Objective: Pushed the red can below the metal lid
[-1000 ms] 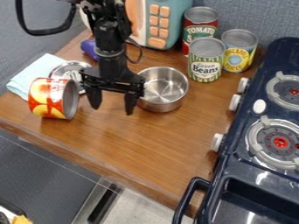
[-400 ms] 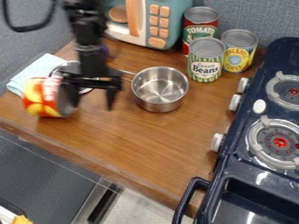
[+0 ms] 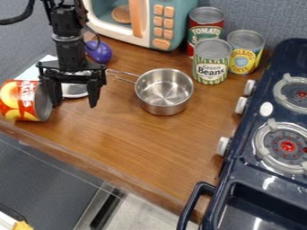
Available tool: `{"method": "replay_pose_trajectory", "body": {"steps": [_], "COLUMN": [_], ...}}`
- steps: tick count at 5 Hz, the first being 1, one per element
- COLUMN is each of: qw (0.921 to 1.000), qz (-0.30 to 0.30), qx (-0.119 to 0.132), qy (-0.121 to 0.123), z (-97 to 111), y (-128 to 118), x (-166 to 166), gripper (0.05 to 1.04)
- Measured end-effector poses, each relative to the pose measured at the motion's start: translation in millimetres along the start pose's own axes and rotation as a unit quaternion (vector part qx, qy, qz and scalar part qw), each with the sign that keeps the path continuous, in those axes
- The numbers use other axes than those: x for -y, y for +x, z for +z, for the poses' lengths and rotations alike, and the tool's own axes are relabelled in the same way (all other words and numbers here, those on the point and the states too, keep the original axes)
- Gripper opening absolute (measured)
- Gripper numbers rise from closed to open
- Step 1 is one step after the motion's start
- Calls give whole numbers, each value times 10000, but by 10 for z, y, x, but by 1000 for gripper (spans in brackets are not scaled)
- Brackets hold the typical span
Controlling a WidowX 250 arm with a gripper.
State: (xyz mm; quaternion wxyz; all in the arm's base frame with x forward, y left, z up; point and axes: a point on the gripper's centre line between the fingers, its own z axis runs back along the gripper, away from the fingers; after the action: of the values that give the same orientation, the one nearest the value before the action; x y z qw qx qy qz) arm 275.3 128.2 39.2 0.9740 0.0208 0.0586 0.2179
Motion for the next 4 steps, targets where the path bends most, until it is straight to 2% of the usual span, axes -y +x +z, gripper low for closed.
{"method": "replay_pose_trajectory", "body": {"steps": [3,4], "qw": [9999,9998], "qz": [-34,42], "qx": [-152,-181], "qy": [27,121], "z": [5,-16], "y": [15,20], "x": [-1,-24], "gripper": [1001,1001]}}
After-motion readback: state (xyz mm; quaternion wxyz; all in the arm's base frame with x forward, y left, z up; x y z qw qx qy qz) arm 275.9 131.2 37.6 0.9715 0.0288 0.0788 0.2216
